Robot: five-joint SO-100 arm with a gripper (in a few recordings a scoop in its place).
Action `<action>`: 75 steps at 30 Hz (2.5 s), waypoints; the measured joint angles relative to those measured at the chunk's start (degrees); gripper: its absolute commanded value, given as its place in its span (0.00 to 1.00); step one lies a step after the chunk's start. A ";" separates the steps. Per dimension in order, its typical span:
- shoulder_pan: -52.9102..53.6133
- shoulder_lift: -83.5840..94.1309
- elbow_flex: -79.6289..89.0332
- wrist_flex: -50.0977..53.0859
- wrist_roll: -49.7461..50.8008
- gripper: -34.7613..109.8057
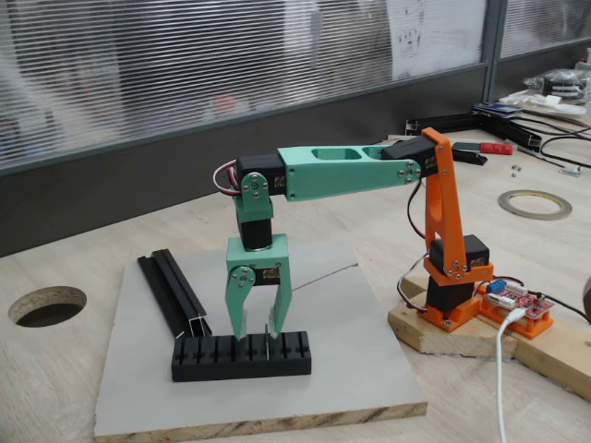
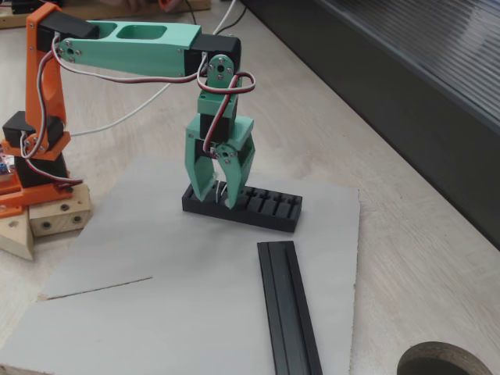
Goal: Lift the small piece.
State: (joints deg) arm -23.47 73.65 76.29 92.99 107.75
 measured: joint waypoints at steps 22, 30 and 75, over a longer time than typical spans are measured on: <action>0.00 0.00 5.54 -0.62 0.00 0.47; 0.00 0.00 5.54 -0.62 0.00 0.47; 0.00 1.76 5.89 -8.96 -0.35 0.27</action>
State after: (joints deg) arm -23.47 75.41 82.18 84.02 107.40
